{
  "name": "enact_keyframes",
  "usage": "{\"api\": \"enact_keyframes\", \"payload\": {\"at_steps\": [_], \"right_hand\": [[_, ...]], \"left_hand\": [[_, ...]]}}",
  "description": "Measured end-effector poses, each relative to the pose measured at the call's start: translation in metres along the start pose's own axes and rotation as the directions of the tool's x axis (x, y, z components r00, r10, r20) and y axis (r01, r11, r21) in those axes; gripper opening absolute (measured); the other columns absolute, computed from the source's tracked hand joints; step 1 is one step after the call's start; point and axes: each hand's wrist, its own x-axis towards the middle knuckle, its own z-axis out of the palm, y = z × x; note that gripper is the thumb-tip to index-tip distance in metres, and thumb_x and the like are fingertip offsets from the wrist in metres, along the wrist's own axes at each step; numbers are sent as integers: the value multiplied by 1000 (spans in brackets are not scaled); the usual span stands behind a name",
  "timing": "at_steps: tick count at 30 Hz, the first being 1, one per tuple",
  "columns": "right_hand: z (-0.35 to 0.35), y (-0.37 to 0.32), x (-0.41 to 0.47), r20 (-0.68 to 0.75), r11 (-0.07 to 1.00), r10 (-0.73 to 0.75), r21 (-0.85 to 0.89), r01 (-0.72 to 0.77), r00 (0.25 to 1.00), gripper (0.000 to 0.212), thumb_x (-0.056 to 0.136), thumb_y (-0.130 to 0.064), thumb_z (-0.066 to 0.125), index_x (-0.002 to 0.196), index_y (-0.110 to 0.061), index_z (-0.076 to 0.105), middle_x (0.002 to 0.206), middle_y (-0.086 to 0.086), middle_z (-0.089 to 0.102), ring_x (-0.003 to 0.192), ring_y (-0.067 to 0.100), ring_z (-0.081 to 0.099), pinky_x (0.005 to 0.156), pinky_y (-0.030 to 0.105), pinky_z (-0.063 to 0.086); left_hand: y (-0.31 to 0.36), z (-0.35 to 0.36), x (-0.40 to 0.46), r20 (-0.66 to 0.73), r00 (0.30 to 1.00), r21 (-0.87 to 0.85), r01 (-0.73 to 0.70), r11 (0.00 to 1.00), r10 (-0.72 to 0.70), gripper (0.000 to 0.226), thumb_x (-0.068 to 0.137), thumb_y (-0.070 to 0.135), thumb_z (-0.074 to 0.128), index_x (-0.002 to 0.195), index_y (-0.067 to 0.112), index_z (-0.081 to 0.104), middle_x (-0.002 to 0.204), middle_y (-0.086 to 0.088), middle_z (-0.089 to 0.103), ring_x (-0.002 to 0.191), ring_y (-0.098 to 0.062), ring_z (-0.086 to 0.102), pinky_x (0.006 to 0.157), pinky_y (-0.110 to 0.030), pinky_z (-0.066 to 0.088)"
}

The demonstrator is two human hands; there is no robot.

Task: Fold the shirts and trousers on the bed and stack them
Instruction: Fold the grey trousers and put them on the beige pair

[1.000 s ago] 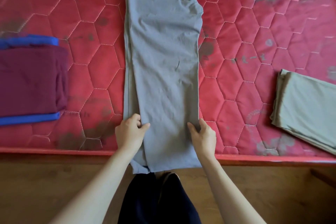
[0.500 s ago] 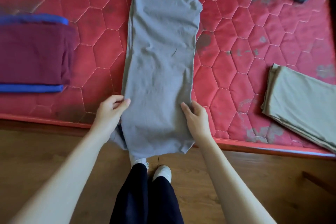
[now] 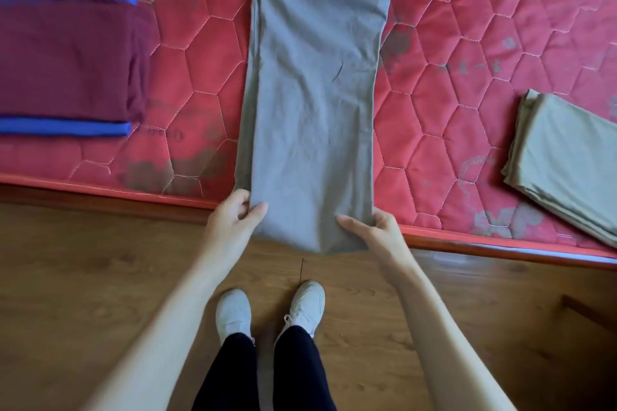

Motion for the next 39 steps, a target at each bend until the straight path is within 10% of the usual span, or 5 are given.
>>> {"api": "enact_keyframes", "payload": {"at_steps": [4,9,19,25,39], "right_hand": [[3,-6,-14,77,999,9,40,-12,997,23,77,-29,81,92,-13,75,97,9,75,88,21,72,66,27,56],[40,26,-4,-172,749,31,-648,-137,985,24,89,-20,66,77,-1,59,68,3,56,69,23,49,61,33,34],[59,22,7,-471,860,-201,-505,-75,859,17,90,-26,64,88,-11,71,123,-6,48,113,11,45,81,23,32],[52,9,16,-440,870,-95,-473,-141,893,12,89,-28,65,85,-17,71,82,-3,64,78,16,57,64,29,38],[16,37,2,-582,920,-43,-340,-195,812,3,78,-27,76,81,-26,75,75,-9,72,80,15,66,76,31,50]], "left_hand": [[-4,-22,-13,-41,996,58,-76,995,78,19,90,36,62,90,17,64,74,-6,70,70,-21,65,63,-34,48],[-45,-24,5,-203,979,466,107,878,-11,14,91,16,64,82,6,62,79,-4,62,75,-26,54,66,-36,39],[-39,-24,24,-204,979,294,80,953,-19,7,90,28,65,86,22,64,103,10,53,92,-11,50,78,-25,32],[-31,-19,27,-95,989,85,119,989,-111,47,93,22,58,59,20,27,58,5,22,61,-17,21,61,-35,14],[-57,4,17,-297,926,46,258,965,-233,17,75,30,81,62,24,71,64,6,64,64,-11,53,64,-25,39]]}}
